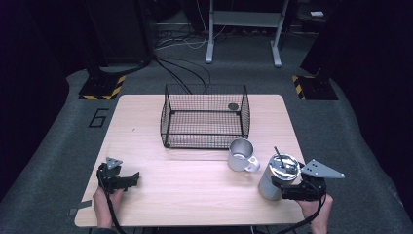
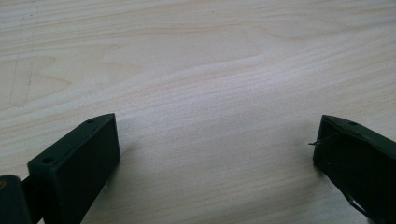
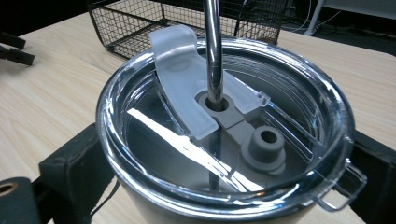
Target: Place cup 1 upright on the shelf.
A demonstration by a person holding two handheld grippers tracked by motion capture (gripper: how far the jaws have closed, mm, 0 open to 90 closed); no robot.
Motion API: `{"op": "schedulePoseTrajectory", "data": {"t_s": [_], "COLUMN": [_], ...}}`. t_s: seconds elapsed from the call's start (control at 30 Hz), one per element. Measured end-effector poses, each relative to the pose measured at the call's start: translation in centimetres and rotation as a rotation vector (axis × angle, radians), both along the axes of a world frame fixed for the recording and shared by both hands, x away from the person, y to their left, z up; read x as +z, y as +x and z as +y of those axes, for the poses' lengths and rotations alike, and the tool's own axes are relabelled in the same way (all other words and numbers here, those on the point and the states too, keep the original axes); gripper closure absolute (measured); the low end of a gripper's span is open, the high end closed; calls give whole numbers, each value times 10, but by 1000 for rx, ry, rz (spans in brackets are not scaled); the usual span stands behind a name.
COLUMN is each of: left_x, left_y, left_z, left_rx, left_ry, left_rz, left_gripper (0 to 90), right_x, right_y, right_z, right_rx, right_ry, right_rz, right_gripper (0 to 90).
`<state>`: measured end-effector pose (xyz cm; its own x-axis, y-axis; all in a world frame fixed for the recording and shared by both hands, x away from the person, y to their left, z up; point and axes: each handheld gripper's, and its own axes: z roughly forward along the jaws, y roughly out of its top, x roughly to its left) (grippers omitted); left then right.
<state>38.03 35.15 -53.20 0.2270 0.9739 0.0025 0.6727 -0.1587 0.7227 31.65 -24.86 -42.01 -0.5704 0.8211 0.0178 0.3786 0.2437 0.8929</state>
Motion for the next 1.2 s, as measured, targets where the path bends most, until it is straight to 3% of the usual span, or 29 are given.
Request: {"op": "schedulePoseTrajectory", "data": {"t_s": [0.53, 1.2], "left_x": [0, 0], "left_y": [0, 0], "left_z": [0, 0], "left_rx": [1, 1], "left_ry": [0, 0], "left_rz": [0, 0], "left_gripper": [6, 6], "right_x": [4, 12], "right_y": [-11, -6], "right_z": [13, 45], "right_rx": [71, 173], "right_ry": [5, 7], "right_rz": [-2, -6], "right_gripper": [35, 35]}}
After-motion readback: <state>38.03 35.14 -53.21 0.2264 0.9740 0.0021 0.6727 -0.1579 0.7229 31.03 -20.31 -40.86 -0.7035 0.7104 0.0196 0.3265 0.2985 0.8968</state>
